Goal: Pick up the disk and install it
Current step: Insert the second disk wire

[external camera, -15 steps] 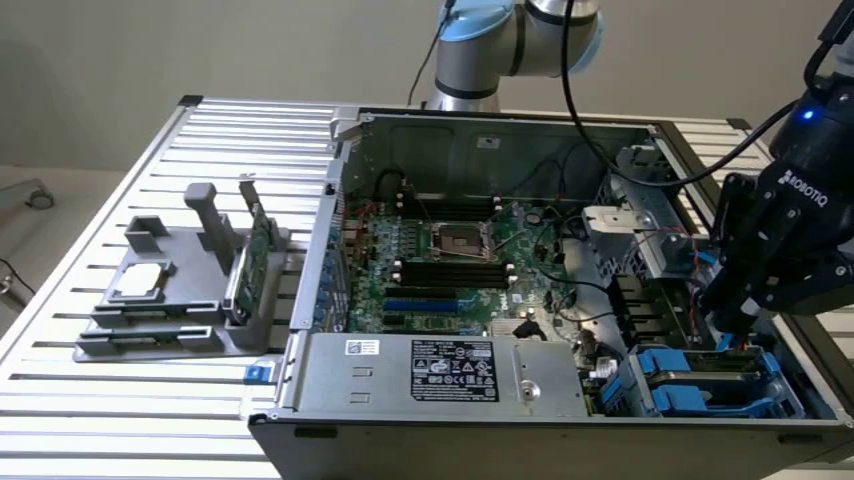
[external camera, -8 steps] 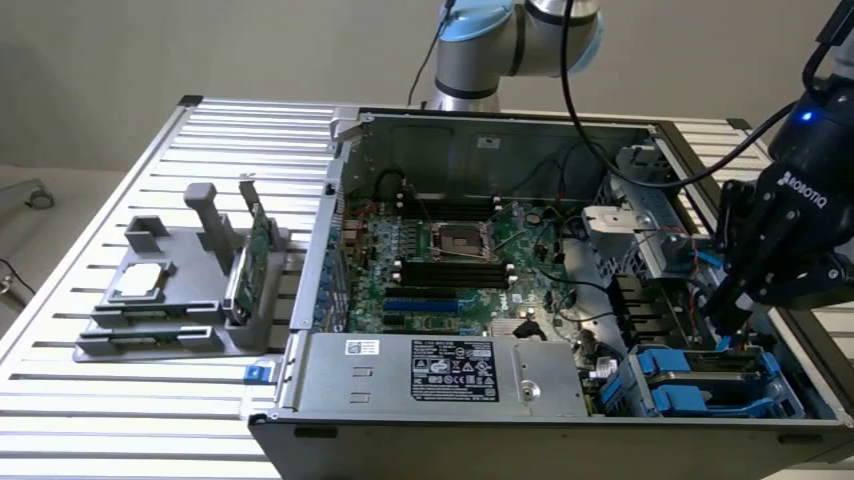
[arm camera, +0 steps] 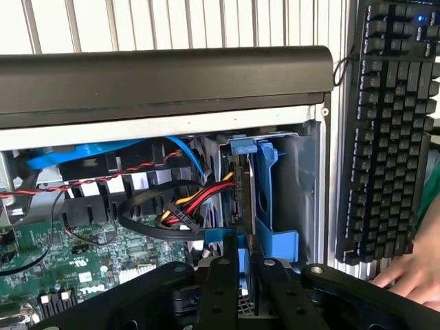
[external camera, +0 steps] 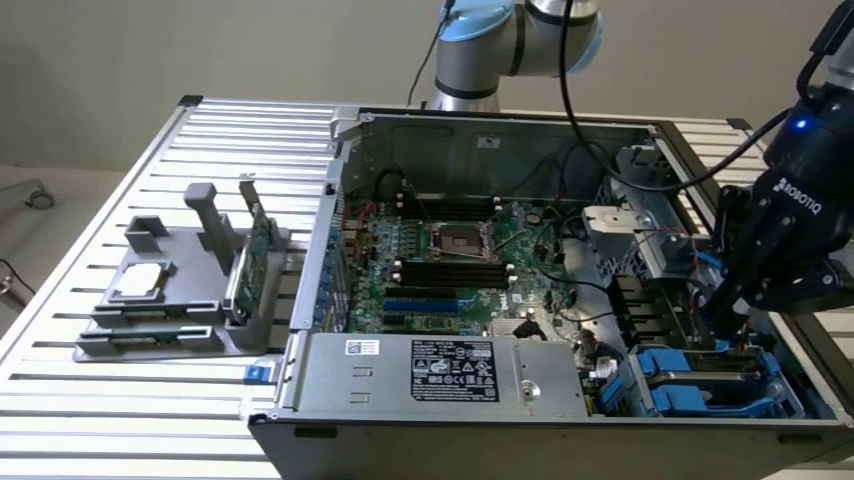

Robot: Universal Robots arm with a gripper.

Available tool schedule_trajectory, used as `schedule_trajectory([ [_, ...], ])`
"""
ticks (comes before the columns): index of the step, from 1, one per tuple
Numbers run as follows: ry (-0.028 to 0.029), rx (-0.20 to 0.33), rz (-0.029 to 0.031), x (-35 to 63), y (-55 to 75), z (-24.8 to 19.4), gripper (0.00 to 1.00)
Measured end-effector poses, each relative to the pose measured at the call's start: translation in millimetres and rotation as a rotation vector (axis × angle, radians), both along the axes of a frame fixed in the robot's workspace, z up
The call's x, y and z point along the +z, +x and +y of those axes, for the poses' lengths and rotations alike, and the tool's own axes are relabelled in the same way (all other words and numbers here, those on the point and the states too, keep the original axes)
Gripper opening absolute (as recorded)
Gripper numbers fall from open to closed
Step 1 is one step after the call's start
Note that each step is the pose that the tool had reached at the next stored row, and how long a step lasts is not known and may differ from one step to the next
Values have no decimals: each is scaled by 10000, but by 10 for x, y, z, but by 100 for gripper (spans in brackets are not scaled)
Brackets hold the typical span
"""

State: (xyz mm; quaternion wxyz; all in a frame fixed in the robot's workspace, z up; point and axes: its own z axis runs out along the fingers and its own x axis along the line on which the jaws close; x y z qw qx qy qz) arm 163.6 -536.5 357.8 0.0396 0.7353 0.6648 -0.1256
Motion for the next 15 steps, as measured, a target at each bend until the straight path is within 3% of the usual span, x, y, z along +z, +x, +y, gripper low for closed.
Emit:
schedule_trajectory([
  [15,-2,-1,0,-156,0,-15,16],
])
